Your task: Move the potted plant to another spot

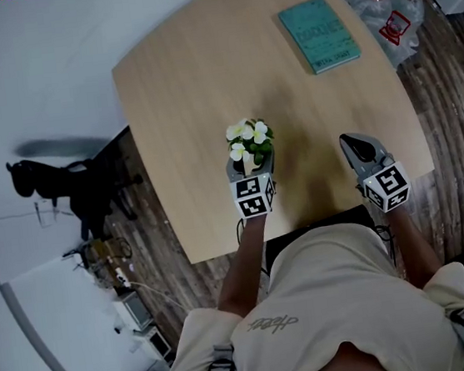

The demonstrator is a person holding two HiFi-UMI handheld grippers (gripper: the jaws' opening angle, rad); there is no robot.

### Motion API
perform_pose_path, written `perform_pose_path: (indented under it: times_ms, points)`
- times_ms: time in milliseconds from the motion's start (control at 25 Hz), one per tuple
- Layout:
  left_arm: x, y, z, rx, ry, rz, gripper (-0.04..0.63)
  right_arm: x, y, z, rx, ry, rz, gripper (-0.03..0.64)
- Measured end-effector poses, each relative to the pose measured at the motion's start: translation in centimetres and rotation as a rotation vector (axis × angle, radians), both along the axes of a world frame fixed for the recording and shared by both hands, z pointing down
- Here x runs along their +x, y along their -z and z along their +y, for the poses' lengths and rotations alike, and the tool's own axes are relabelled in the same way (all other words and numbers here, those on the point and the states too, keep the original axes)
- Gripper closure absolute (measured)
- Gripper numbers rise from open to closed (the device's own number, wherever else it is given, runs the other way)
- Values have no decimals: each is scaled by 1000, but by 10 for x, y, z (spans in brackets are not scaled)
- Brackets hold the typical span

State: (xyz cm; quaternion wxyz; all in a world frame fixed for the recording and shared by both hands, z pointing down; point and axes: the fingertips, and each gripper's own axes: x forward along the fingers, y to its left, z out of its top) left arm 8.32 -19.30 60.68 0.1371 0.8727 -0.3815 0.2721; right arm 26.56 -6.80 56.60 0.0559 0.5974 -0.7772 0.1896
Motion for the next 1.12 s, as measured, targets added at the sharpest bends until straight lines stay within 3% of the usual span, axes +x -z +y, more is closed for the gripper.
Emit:
perform_pose_path:
  times_ms: [720,1120]
  points:
    - [55,-67,22,-25,-99,-61,244,27,-29,-1,-69,48,-12,614]
    - [56,-72,22,33,-103,-81,242,27,-31,-5,-76,65,-26,614]
